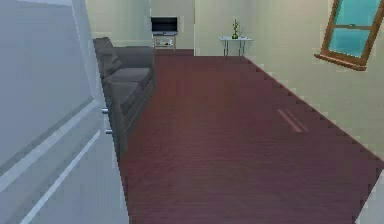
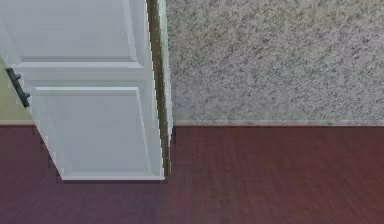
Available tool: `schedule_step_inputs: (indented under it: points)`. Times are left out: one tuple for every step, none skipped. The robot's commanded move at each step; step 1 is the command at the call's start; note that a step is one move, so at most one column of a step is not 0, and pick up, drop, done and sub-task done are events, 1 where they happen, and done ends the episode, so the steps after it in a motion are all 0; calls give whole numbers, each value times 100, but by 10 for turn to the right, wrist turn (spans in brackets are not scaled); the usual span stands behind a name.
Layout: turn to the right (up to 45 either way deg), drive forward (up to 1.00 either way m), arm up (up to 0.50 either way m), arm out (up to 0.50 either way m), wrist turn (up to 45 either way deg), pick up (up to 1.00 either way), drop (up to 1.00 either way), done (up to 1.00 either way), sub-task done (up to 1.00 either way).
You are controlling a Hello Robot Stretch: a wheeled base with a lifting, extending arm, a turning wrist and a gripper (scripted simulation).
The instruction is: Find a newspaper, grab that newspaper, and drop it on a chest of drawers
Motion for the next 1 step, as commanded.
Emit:
schedule_step_inputs:
  points:
    - [-30,0,0,0,0,0,0,0,0]
